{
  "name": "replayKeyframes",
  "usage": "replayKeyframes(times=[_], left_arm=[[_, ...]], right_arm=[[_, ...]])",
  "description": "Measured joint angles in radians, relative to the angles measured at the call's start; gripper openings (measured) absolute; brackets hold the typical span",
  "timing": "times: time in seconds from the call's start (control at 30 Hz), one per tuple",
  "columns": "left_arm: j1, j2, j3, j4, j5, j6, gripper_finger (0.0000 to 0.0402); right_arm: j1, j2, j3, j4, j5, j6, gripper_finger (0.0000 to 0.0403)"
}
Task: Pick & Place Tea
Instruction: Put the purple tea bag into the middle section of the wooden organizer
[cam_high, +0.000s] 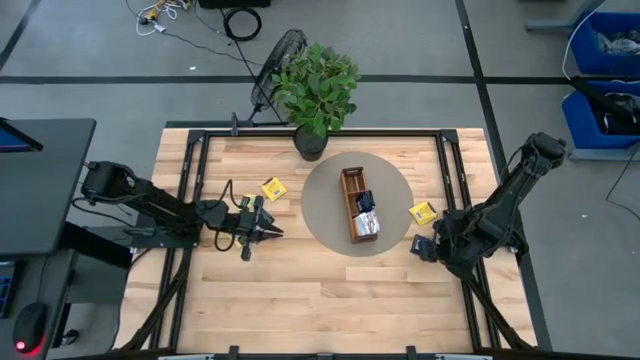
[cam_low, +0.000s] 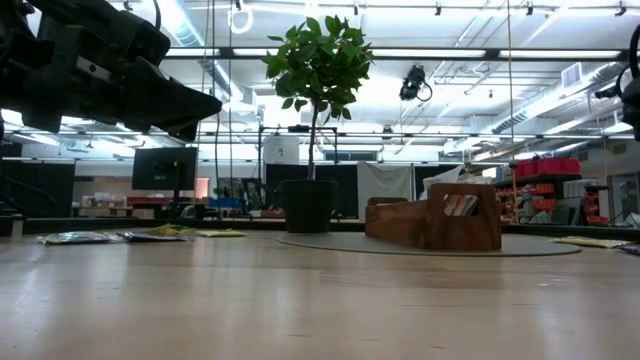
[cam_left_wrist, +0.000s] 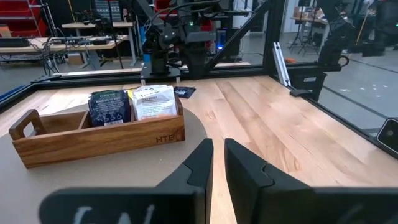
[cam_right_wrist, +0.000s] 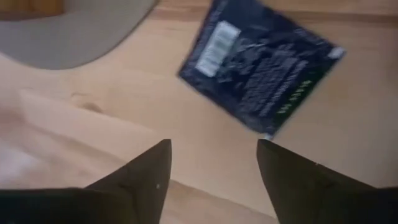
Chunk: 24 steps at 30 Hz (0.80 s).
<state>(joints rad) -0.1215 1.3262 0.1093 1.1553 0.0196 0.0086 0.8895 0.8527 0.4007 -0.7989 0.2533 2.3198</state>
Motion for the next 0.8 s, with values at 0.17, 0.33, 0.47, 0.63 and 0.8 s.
replayKeyframes(times=[0.17, 0.33, 0.47, 0.63, 0.8], left_arm=[[0.0, 0.0, 0.0, 0.0, 0.0, -0.004, 0.0044], [0.0, 0.0, 0.0, 0.0, 0.0, -0.017, 0.0044], [0.0, 0.0, 0.0, 0.0, 0.0, -0.023, 0.0044], [0.0, 0.0, 0.0, -0.001, 0.0, -0.024, 0.0044], [0.0, 0.0, 0.0, -0.002, 0.0, -0.024, 0.0044]], right_arm=[[-0.001, 0.05, 0.0, -0.026, -0.079, -0.003, 0.0253], [-0.003, 0.145, 0.0, -0.029, -0.113, -0.024, 0.0245], [-0.017, 0.202, 0.003, -0.022, -0.11, -0.048, 0.024], [-0.04, 0.232, 0.005, -0.012, -0.119, -0.054, 0.0239], [-0.072, 0.262, 0.006, -0.005, -0.133, -0.079, 0.023]])
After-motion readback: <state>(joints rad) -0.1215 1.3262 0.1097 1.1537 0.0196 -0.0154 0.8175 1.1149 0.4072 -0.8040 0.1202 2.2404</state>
